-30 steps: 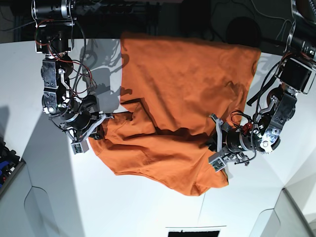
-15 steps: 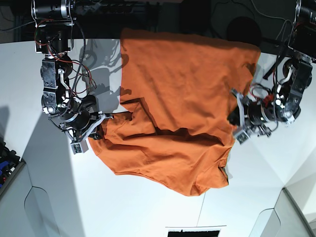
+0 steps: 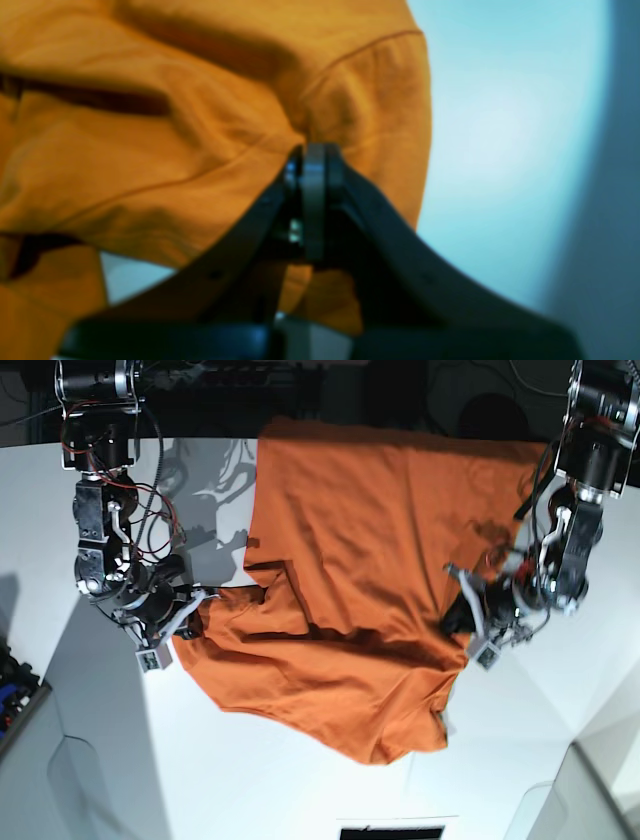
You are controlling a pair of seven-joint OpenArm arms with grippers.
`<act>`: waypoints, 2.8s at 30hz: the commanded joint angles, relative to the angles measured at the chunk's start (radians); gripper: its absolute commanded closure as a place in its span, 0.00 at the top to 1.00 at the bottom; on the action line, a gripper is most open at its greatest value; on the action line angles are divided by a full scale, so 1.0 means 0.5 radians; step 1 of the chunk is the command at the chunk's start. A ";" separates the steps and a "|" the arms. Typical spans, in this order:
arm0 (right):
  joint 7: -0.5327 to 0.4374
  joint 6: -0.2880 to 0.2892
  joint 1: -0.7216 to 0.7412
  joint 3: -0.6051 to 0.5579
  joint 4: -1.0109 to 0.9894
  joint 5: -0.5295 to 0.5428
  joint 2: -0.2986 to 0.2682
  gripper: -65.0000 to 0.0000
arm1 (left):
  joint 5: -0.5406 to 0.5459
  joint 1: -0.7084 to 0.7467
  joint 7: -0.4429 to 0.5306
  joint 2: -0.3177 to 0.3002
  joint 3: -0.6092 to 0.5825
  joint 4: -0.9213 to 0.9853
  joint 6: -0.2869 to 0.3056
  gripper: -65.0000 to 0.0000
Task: Layout the t-shirt on the table in an organized manner, then fold the t-shirt properly
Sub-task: 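Drag the shirt with the left gripper away from the right gripper, then pull the shirt corners apart with both grippers to flatten it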
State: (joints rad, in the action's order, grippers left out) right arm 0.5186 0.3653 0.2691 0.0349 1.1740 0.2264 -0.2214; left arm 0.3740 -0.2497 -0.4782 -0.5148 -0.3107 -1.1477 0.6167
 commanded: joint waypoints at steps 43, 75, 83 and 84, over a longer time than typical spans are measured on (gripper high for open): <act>-0.078 0.200 0.272 0.147 -0.054 0.237 -0.187 0.00 | 0.895 -0.273 -0.705 -0.409 -0.578 -0.430 0.163 0.18; 0.097 0.311 -0.067 0.468 0.047 0.485 -0.315 0.00 | 0.072 -0.504 -0.330 -0.095 -0.275 0.387 0.053 0.18; 0.095 0.310 -0.091 0.476 0.178 0.544 -0.315 0.00 | 0.349 -0.567 -0.377 -0.132 -0.275 0.310 0.163 0.18; 0.095 0.310 -0.060 0.476 0.179 0.544 -0.314 0.00 | 0.438 -0.567 -0.387 -0.145 -0.275 0.283 0.163 0.18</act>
State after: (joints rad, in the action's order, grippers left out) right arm 0.5919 0.5163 0.2115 0.2661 1.2427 0.4789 -0.3630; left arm 0.5903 -0.5034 -0.6865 -0.5739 -0.4561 -0.9894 0.6891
